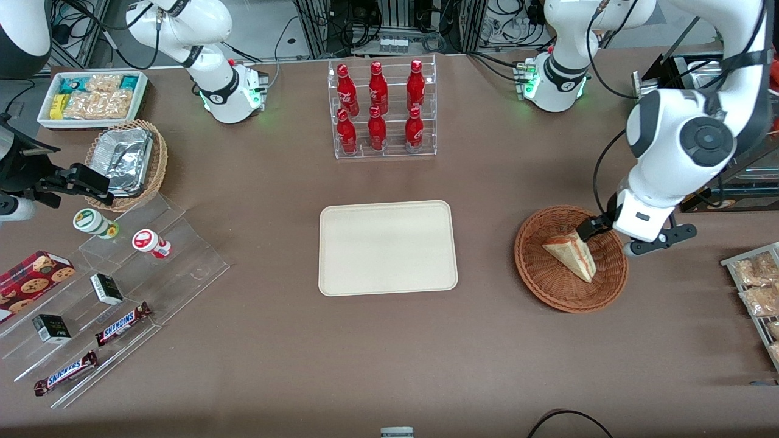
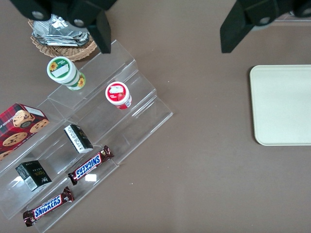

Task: Place sandwich from basket to tray
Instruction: 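Move the left gripper down over the sandwich in the wicker basket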

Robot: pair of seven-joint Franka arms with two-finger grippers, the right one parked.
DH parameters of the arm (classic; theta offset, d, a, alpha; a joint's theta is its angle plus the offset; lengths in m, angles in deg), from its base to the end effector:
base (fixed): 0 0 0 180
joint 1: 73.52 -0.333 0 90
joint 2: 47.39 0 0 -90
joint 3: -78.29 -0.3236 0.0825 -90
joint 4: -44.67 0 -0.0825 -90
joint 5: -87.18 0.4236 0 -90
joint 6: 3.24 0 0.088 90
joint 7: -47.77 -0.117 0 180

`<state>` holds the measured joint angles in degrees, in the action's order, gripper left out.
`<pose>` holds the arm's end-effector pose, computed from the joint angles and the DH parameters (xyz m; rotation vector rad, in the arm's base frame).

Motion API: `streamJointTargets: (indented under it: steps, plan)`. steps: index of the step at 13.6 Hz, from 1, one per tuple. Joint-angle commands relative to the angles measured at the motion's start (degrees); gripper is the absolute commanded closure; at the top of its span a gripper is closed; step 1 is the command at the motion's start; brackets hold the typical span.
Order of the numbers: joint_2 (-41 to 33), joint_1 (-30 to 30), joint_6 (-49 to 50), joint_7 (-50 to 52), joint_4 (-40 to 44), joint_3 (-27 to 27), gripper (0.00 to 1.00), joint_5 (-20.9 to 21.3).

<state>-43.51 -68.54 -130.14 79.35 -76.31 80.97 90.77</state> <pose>0.5862 -0.0761 0.3622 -3.0516 -0.5883 -0.0771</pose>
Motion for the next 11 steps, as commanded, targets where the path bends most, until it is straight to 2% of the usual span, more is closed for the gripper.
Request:
streamJointTargets:
  steps: [1,11]
  plan:
    - [-1.2,0.3,-5.8,8.5,-5.4,-0.3,0.00,0.9]
    - [7.4,0.0,-12.1,10.8,-6.3,-0.3,0.00,0.9]
